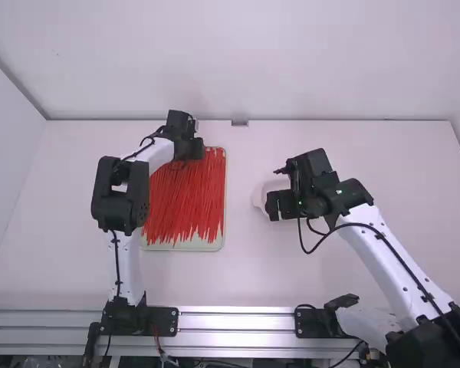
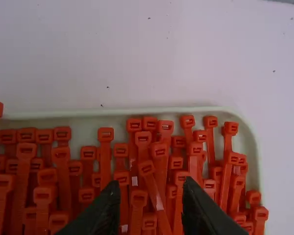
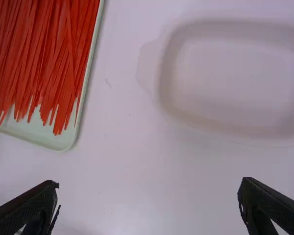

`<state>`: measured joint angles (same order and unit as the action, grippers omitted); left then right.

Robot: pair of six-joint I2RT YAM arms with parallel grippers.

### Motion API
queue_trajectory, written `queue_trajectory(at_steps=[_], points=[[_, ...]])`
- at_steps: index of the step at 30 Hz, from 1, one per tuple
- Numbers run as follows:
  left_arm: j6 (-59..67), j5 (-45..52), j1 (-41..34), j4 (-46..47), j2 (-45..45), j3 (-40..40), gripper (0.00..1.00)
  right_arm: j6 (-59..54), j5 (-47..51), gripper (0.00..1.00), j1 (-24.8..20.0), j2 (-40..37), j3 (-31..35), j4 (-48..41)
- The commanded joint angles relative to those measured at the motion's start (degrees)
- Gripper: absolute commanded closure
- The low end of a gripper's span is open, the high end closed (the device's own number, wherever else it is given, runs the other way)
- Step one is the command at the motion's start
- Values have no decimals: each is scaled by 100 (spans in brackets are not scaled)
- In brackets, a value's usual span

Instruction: Fasten the cable tie

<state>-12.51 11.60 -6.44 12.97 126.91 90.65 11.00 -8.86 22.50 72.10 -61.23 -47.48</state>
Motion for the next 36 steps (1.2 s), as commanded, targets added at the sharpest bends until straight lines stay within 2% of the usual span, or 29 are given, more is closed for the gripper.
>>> queue_trajectory(at_steps=[1,36], points=[[-7,81,-31,4,66,68,70,-17,-13,2,0,24,-175,28],[-9,-24,-37,-96,66,-225,77,9,-33,2,-61,24,-175,221]])
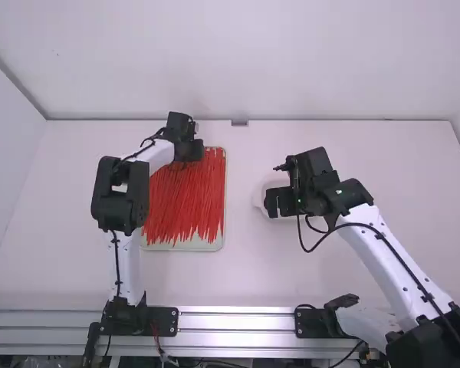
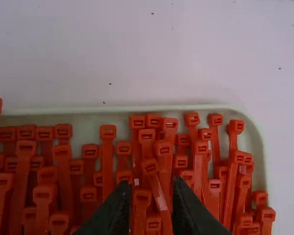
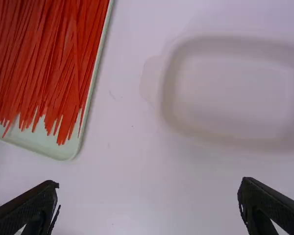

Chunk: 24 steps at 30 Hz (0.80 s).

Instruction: Fasten the cable tie

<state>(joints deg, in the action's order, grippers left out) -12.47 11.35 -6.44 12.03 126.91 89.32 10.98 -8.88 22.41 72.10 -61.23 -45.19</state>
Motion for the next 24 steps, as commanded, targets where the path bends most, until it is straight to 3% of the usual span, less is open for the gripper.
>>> queue_trajectory(at_steps=[1,13,24], points=[[-13,7,-35,-31,66,-118,77,15,-31,2,-72,24,-175,-11],[-127,-17,-35,-400,66,-398,78,-59,-334,2,-330,24,-175,-24],[-101,-24,-35,-492,66,-411,79,-59,-350,2,-251,24,-175,-20]])
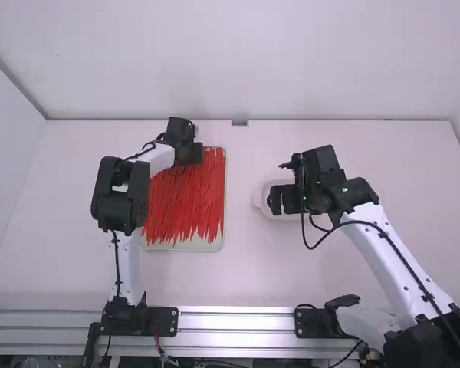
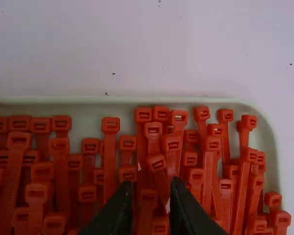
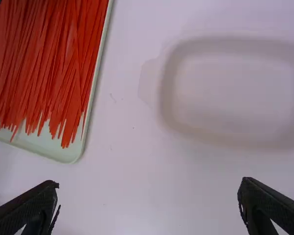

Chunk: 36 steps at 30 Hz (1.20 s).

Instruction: Fasten the cable tie

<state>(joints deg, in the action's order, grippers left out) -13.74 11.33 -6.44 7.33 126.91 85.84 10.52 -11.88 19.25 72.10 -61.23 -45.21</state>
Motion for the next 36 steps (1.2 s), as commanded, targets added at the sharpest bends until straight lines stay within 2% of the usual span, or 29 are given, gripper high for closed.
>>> queue_trajectory(at_steps=[1,22,36], points=[[26,-22,-35,-22,66,-63,79,-13,-50,2,66,24,-175,-17],[70,-17,-37,76,66,-63,83,-11,-57,2,72,22,-175,-26],[155,39,-37,87,127,-63,98,-9,-59,2,66,22,-175,-46]])
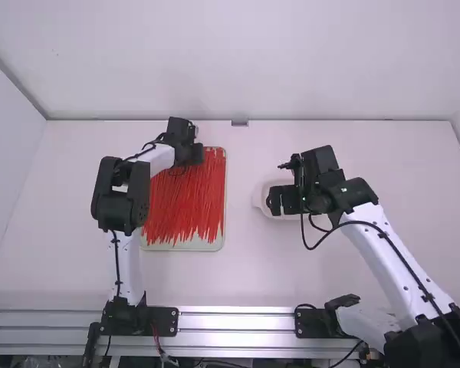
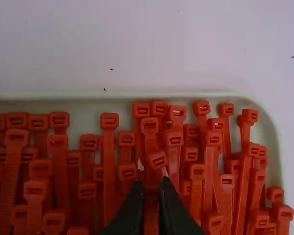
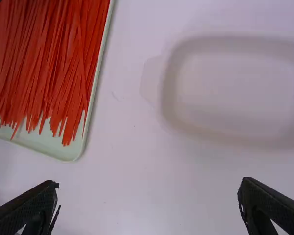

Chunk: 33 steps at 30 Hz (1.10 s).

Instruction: Fasten the cable tie

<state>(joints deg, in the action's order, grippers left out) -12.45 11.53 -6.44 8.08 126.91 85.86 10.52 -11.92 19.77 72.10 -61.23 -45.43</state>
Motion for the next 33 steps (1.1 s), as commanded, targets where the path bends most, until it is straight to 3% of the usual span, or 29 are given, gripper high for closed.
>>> queue_trajectory(at_steps=[1,10,16,24,33], points=[[4,-20,-35,9,129,-66,98,-11,-52,2,15,22,-175,-24],[-15,-59,-9,105,122,271,98,-48,-175,2,17,22,-175,-24],[-13,-50,138,977,122,1342,98,-33,-181,2,9,-11,-175,-55],[31,-376,181,3038,-46,3324,98,-118,-173,2,11,-188,-175,-90],[33,-728,190,4371,-874,4201,98,-203,-173,2,9,-345,-175,-35]])
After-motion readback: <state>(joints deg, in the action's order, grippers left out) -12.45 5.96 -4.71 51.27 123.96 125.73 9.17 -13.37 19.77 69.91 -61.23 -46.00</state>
